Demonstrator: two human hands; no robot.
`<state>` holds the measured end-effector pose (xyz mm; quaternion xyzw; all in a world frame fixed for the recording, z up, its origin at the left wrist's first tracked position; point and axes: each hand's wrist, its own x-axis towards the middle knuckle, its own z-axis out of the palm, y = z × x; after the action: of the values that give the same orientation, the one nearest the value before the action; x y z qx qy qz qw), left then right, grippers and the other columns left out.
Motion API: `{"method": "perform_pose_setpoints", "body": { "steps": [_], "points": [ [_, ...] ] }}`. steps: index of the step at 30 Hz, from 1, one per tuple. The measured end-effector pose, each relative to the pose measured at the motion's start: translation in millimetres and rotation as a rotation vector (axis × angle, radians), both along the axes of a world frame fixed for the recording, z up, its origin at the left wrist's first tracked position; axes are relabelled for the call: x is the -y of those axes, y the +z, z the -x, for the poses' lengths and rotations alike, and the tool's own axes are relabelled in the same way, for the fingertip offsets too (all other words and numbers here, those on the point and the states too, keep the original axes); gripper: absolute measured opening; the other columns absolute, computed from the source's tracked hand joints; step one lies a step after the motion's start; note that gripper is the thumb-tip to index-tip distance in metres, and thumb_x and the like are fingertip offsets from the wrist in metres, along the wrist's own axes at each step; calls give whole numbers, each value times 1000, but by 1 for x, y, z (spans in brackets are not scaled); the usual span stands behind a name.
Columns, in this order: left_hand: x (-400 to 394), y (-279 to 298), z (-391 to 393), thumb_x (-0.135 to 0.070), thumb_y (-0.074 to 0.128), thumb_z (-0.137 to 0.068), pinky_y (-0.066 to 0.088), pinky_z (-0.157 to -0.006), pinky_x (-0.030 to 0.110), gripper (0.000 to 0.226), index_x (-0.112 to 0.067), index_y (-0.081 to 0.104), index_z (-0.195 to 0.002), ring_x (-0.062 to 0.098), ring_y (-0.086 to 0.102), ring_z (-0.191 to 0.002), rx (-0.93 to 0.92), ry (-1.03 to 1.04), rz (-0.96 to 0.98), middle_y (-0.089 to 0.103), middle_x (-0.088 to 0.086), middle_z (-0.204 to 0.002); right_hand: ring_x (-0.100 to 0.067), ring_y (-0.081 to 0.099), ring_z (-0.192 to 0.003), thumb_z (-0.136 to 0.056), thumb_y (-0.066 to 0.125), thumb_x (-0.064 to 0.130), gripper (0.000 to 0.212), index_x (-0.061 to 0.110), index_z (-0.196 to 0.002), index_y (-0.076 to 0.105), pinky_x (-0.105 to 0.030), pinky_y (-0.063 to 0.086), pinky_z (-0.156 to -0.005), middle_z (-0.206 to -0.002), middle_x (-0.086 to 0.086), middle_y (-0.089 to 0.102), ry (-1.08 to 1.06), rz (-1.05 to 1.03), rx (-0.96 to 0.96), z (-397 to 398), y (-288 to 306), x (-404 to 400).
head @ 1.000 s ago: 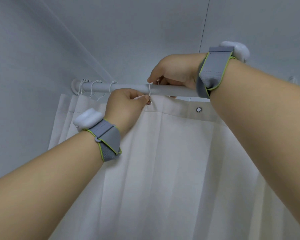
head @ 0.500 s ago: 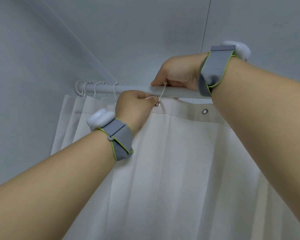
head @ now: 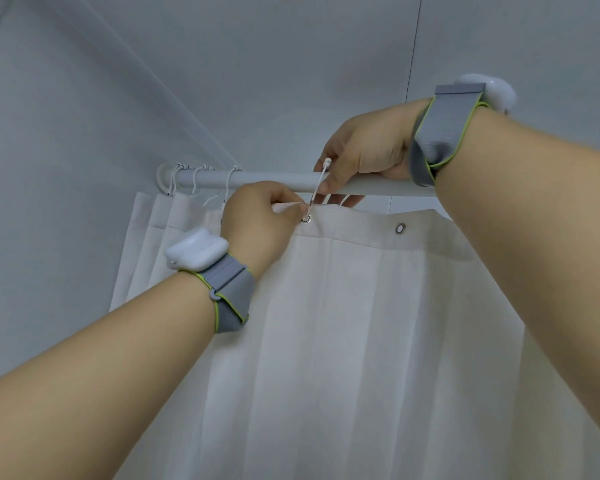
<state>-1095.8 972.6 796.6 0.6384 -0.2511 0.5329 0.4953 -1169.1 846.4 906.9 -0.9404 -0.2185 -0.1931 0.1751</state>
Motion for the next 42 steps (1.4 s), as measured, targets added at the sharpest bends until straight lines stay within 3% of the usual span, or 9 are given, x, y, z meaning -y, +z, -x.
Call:
{"method": "perform_pose_setpoints", "body": {
  "steps": [5, 8, 11, 13, 16, 20, 28, 35, 42],
  "points": [
    [-10, -12, -3, -30, 66, -72, 41, -90, 35, 17, -29, 67, -90, 17, 56, -99, 246, 308, -67, 61, -8, -99, -27, 69, -90, -85, 69, 16, 29, -5, -105, 66, -41, 57, -84, -101, -17, 72, 15, 14, 27, 0, -2, 0],
    [-8, -18, 4, -30, 70, -74, 34, -78, 27, 13, -23, 68, -85, 12, 50, -86, 372, 354, -38, 52, -7, -90, -25, 68, -81, -89, 65, 24, 35, -6, -106, 65, -39, 58, -80, -98, -18, 72, 15, -17, 71, -2, -4, -1],
    [-3, -18, 9, -33, 76, -74, 40, -59, 23, 17, -19, 66, -74, 4, 48, -57, 230, 164, -101, 59, -5, -65, -23, 69, -80, -85, 69, 33, 42, -4, -105, 65, -36, 58, -76, -96, -15, 73, -13, 21, 100, -4, -5, -3],
    [1, -15, 7, -34, 77, -74, 40, -56, 20, 19, -19, 67, -71, 3, 48, -51, 141, 133, -111, 61, -5, -61, -21, 68, -77, -85, 69, 33, 42, -4, -105, 65, -34, 58, -75, -95, -14, 74, -28, 55, 107, -3, -6, -5],
    [8, -12, 6, -30, 78, -74, 48, -61, 23, 14, -21, 69, -68, 5, 56, -55, 58, 33, -49, 63, -7, -60, -20, 67, -71, -86, 68, 33, 38, -2, -102, 65, -34, 59, -74, -94, -14, 73, -42, 80, 141, -5, -7, -7],
    [18, -12, 0, -25, 79, -74, 57, -70, 43, 15, -21, 68, -64, 23, 68, -65, -44, -165, 98, 69, 4, -64, -22, 69, -77, -84, 70, 37, 36, 2, -93, 68, -35, 60, -76, -87, -7, 75, -74, 144, 200, -8, -10, -9],
    [23, -16, -1, -22, 77, -77, 54, -66, 38, 16, -19, 69, -63, 14, 57, -55, -47, -210, 197, 68, 4, -60, -12, 64, -60, -85, 68, 30, 22, 12, -75, 62, -29, 57, -70, -73, 3, 71, -158, 283, 349, -13, -16, -13],
    [26, -15, -1, -21, 74, -78, 50, -62, 30, 13, -13, 71, -68, 14, 57, -56, -40, -180, 205, 68, 5, -62, -6, 57, -49, -86, 66, 28, 24, 14, -67, 60, -19, 43, -53, -34, 16, 54, -225, 356, 395, -17, -15, -17],
    [11, -17, -1, -17, 72, -78, 57, -69, 40, 11, -17, 66, -69, 20, 62, -62, 9, -73, 137, 65, 2, -64, -9, 63, -59, -87, 65, 39, 29, 11, -93, 65, -26, 51, -70, -72, 9, 70, -200, 356, 385, -14, -16, -15]
  ]
}}
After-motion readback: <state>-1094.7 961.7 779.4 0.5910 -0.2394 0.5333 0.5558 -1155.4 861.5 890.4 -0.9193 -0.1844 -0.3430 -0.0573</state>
